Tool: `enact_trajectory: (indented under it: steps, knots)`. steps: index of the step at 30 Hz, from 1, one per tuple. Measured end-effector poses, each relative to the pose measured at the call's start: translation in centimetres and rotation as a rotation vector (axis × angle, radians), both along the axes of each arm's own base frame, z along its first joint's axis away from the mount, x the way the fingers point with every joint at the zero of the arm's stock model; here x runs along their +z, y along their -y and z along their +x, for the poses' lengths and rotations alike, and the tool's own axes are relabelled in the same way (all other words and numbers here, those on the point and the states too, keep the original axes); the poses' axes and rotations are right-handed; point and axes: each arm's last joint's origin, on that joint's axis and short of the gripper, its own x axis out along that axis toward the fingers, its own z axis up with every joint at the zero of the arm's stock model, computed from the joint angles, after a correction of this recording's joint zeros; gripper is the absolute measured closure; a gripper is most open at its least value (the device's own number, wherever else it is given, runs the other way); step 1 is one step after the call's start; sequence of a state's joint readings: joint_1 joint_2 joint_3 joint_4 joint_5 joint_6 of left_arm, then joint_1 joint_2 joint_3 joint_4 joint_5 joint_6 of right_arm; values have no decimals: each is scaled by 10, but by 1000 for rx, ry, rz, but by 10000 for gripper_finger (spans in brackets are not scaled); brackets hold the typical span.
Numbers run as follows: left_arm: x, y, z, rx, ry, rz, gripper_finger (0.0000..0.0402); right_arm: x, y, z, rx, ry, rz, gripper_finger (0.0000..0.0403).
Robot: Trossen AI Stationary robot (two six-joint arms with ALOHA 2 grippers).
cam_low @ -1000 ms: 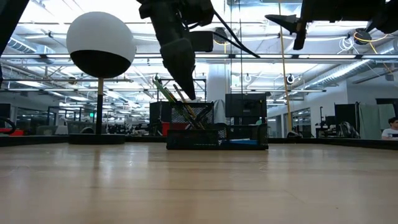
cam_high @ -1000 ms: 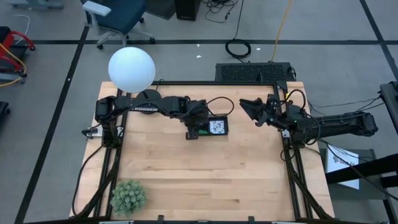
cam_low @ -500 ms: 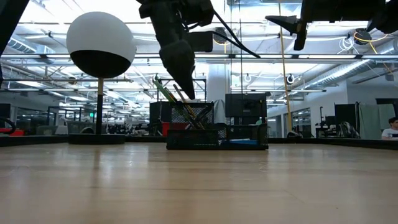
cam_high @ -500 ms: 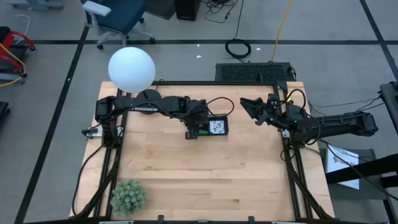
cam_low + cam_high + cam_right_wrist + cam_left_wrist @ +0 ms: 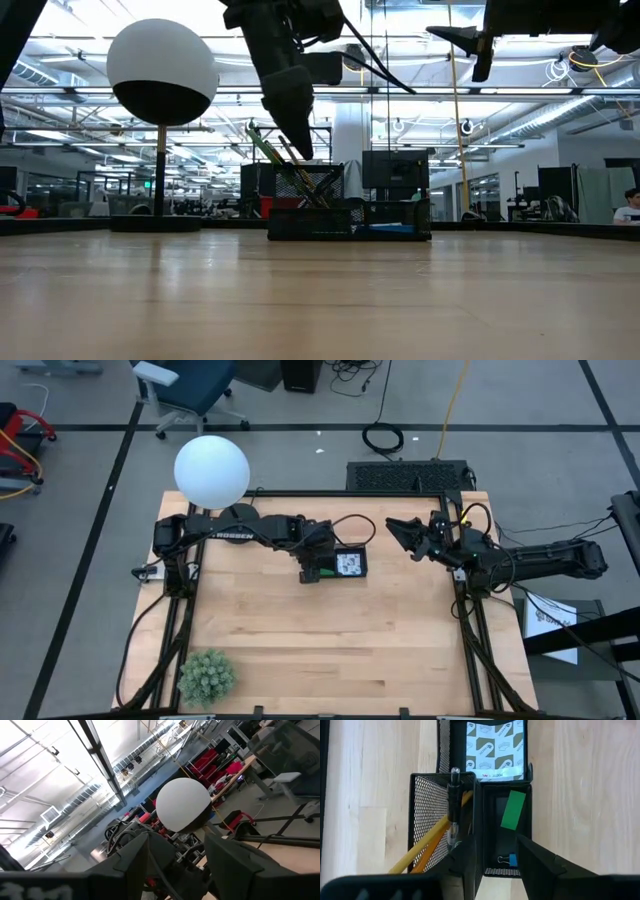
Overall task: Pick and place office supplies into organizer
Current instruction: Return to Home Position
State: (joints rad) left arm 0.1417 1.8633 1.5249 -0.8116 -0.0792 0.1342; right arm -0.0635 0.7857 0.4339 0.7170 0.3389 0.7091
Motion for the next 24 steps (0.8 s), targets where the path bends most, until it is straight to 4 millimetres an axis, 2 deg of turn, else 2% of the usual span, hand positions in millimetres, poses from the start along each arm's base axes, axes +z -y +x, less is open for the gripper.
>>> enact_trajectory:
  steps: [7,10,13,17,21,24]
  knots:
    - [-3,1,-8,84,-70,-44,273,1,0,0,-1,10,-5,222]
    - [3,4,-13,117,-82,-67,273,2,0,-1,-4,13,-14,222]
    - [24,10,-22,98,-20,-85,273,2,0,-1,-5,12,-18,222]
    - [70,20,-38,96,188,-79,273,4,0,-1,-11,27,-38,222]
    - [120,25,-65,123,419,-94,273,11,0,-5,-22,74,-71,222]
    - [149,29,-88,100,535,-95,273,16,-1,-9,-30,118,-97,222]
